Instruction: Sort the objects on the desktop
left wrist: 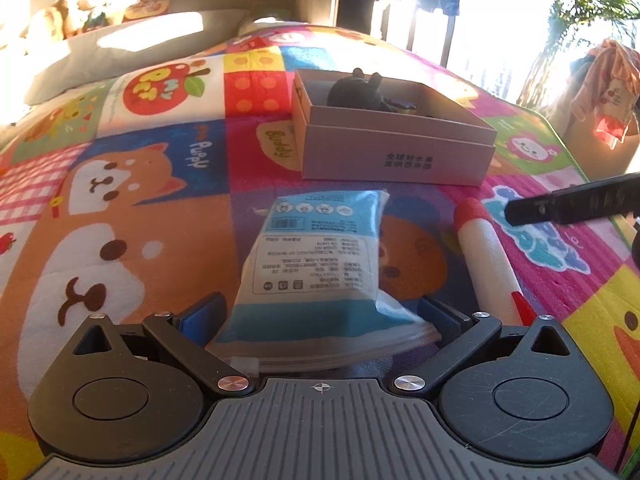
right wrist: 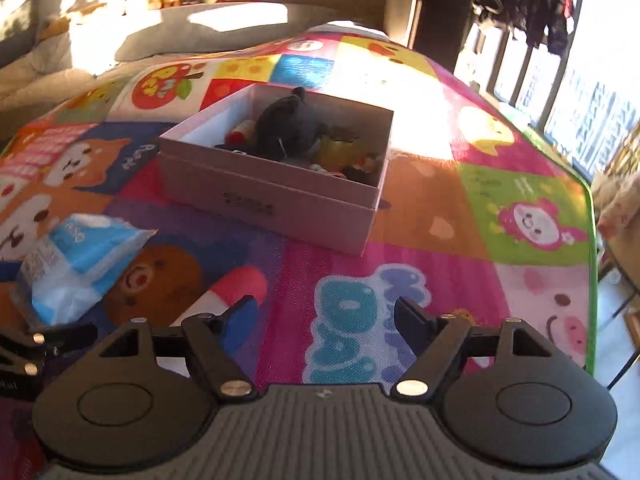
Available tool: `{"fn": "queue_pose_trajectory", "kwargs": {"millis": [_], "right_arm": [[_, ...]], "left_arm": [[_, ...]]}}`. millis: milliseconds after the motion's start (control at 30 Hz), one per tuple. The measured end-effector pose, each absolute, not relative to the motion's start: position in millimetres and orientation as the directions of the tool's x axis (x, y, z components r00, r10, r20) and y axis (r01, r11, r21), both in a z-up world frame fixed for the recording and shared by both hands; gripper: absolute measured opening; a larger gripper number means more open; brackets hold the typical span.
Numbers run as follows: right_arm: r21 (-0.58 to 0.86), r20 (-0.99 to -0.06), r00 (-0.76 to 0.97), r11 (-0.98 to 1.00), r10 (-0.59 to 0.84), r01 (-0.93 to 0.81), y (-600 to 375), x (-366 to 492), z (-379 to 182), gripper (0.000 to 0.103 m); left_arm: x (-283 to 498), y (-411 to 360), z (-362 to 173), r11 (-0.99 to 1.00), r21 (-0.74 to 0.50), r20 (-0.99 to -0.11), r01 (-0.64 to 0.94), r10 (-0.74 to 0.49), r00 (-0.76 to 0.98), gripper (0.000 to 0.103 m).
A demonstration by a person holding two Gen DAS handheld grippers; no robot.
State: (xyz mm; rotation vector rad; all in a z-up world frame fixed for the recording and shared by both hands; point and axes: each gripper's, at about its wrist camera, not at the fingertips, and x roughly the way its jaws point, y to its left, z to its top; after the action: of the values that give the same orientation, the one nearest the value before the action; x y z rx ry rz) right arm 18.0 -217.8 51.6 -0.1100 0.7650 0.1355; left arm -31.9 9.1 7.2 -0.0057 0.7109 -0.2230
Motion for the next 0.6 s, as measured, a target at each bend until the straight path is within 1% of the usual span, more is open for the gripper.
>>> {"fn": "queue_pose_trajectory", "kwargs": {"millis": [100, 167, 233, 300, 333, 433, 467, 500, 567, 600], "right_arm": [[0.234, -0.724, 0.626, 0.957, 0.29, -0.172, -233, 24, 52, 0.077], [0.331, -0.727, 0.572, 0.924, 0.38, -0.193, -228, 25, 46, 0.07], [0.325, -0.751, 0.533, 0.921, 0.39, -0.217, -215, 29, 39, 0.042], [0.269, -0.775, 0.526, 0.936, 0.351, -0.228, -204, 36, 36, 0.031], [0.243, -0.772, 0.542, 0.942, 0.332, -0.231, -200, 39, 37, 0.029], [0.091, -0.717, 0.662, 0.971, 0.219, -0.223, -195, 45, 50, 0.03], [0.056, -0.699, 0.687, 0.973, 0.198, -0.224, -197, 47, 55, 0.03], [0.06, -0.696, 0.688, 0.971, 0.208, -0.232, -200, 51, 58, 0.031], [0.114, -0.697, 0.673, 0.965, 0.246, -0.235, -211, 53, 62, 0.045], [0.13, -0.692, 0.676, 0.965, 0.254, -0.229, -216, 51, 62, 0.057]], "left_arm": [[-40, -3, 7, 0.959, -0.079, -0.65, 0.273, -0.258, 0.715, 0.103], [-47, -13, 6, 0.938, -0.066, -0.648, 0.339, -0.299, 0.701, 0.103], [-50, -22, 6, 0.927, -0.031, -0.648, 0.373, -0.303, 0.699, 0.103], [-49, -23, 4, 0.932, -0.026, -0.656, 0.363, -0.289, 0.697, 0.103], [-49, -21, 3, 0.935, -0.037, -0.658, 0.352, -0.288, 0.696, 0.103], [-48, -17, 3, 0.94, -0.062, -0.654, 0.335, -0.292, 0.698, 0.103], [-48, -17, 4, 0.94, -0.06, -0.654, 0.335, -0.291, 0.699, 0.103], [-48, -18, 4, 0.94, -0.057, -0.655, 0.335, -0.289, 0.699, 0.103], [-47, -18, 4, 0.94, -0.057, -0.656, 0.336, -0.289, 0.698, 0.103], [-47, -17, 4, 0.94, -0.061, -0.655, 0.337, -0.292, 0.696, 0.103]]}}
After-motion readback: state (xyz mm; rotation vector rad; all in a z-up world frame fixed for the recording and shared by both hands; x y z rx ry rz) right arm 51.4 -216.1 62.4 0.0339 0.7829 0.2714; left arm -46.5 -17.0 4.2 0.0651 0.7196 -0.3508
